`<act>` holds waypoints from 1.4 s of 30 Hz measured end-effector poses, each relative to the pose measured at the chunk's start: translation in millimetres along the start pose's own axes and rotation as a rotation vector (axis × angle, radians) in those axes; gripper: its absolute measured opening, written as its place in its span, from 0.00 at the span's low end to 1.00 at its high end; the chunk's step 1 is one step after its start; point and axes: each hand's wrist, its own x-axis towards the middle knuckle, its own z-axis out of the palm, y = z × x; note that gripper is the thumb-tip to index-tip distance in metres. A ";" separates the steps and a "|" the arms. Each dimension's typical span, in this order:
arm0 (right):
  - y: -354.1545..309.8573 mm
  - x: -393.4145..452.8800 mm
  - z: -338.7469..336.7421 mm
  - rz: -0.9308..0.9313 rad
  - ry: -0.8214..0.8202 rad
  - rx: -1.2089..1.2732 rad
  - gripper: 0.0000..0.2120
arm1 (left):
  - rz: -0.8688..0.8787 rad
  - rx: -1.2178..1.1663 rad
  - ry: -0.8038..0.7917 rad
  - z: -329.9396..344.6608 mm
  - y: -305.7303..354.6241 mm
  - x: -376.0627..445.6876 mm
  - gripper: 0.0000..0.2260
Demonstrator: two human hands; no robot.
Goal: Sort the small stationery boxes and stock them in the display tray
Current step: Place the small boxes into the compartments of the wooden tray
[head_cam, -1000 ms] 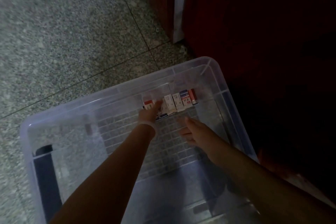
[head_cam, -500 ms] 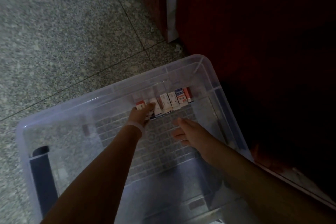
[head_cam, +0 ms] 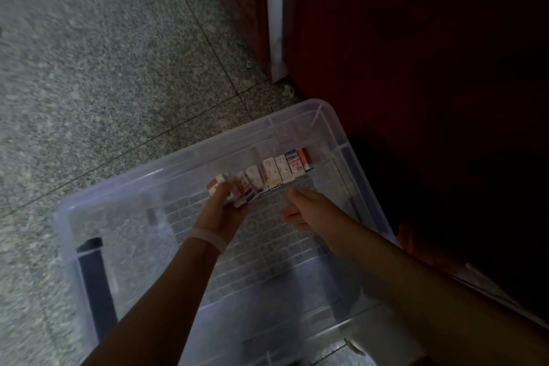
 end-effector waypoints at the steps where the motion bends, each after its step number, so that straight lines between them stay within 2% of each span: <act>1: -4.3 -5.2 1.3 -0.032 -0.001 -0.024 0.17 | 0.004 0.017 -0.051 8.0 6.3 -13.7 0.02; 4: -23.0 -29.6 5.5 -0.188 0.010 -0.116 0.11 | 0.016 0.065 -0.232 31.8 26.0 -51.2 0.18; 8: -53.7 -83.0 7.2 -0.417 0.119 -0.217 0.15 | -0.011 0.133 -0.392 56.0 49.3 -97.2 0.28; 12: -76.4 -152.0 3.6 -0.642 0.284 -0.337 0.06 | -0.027 0.248 -0.518 83.8 69.3 -158.1 0.40; 14: -84.9 -189.7 -4.3 -0.717 0.368 -0.451 0.09 | -0.027 0.259 -0.587 102.0 74.6 -192.6 0.38; 16: -94.0 -228.8 -16.4 -0.789 0.449 -0.531 0.09 | 0.000 0.226 -0.637 122.9 76.6 -227.5 0.30; 18: -101.7 -270.6 -31.6 -0.845 0.534 -0.518 0.08 | 0.036 0.151 -0.674 143.7 74.1 -258.4 0.28; 20: -106.7 -311.8 -47.2 -0.893 0.608 -0.477 0.08 | 0.035 0.070 -0.662 164.8 68.1 -287.3 0.29; 23: -104.4 -370.3 -74.4 -0.956 0.687 -0.429 0.04 | 0.054 0.070 -0.573 193.4 55.8 -327.6 0.17; 25: -94.1 -406.0 -96.6 -0.976 0.724 -0.429 0.05 | 0.061 0.107 -0.574 209.4 44.6 -348.8 0.20; 27: -74.2 -438.3 -126.0 -0.953 0.777 -0.413 0.06 | 0.065 0.181 -0.622 225.8 29.1 -369.2 0.21; 32: -3.9 -498.4 -193.8 -0.873 0.895 -0.229 0.10 | 0.032 0.334 -0.730 275.7 -28.8 -419.7 0.08; 34: 23.0 -516.4 -215.6 -0.837 0.959 -0.221 0.11 | -0.024 0.309 -0.738 296.1 -54.9 -438.2 0.09; 38: 75.4 -551.7 -262.7 -0.758 1.108 -0.196 0.05 | -0.167 0.224 -0.763 333.7 -102.6 -461.5 0.10; 42: 124.2 -568.5 -304.7 -0.636 1.317 -0.210 0.05 | -0.192 0.239 -0.759 358.9 -137.3 -449.6 0.13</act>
